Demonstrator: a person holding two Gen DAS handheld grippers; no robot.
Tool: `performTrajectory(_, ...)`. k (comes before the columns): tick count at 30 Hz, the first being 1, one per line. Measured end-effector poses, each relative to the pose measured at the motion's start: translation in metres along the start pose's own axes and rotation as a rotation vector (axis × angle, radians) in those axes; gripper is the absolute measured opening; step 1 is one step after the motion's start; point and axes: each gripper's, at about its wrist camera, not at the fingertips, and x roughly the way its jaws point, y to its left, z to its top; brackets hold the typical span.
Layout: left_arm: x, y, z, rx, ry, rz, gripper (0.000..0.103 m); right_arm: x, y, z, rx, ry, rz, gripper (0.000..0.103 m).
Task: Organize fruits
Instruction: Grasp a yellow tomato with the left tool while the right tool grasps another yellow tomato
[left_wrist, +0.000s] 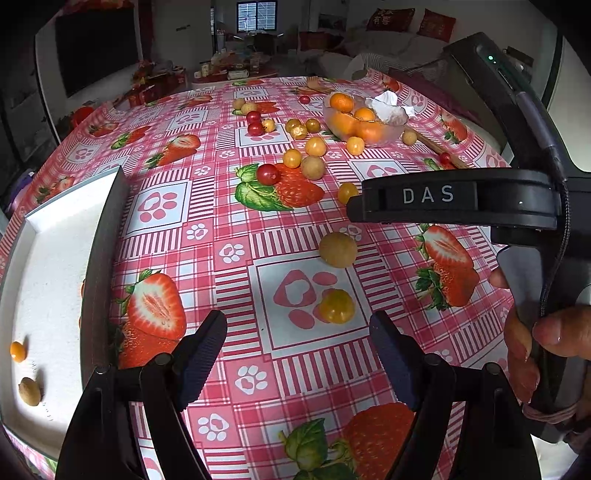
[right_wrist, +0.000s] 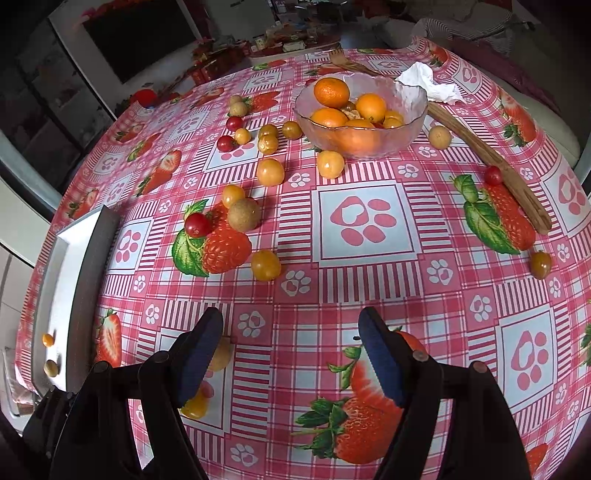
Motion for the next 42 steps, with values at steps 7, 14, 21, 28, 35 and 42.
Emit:
performTrajectory(7, 0.014, -0.008, 0.005, 0.012, 0.022, 0.007, 0.080, 0.013, 0.005, 0.010, -0.042, -0.004, 0.007, 0.076)
performTrajectory(14, 0.022, -0.015, 0.004, 0.029, 0.031, 0.030, 0.069, 0.021, 0.016, 0.017, -0.107, -0.013, -0.011, 0.065)
performTrajectory(21, 0.020, -0.025, 0.007, 0.059, 0.021, 0.008, 0.022, 0.023, 0.022, 0.017, -0.143, -0.022, -0.029, 0.022)
performTrajectory(28, 0.014, -0.010, 0.005, 0.011, 0.041, -0.087, 0.022, 0.011, 0.002, 0.010, -0.034, -0.007, 0.059, 0.021)
performTrajectory(35, 0.001, 0.000, -0.005, 0.001, 0.039, -0.095, 0.022, -0.006, -0.010, -0.007, 0.017, -0.005, 0.096, 0.021)
performTrajectory(42, -0.014, 0.009, -0.008, -0.001, 0.014, -0.101, 0.022, -0.022, -0.016, -0.024, 0.049, -0.004, 0.111, 0.021)
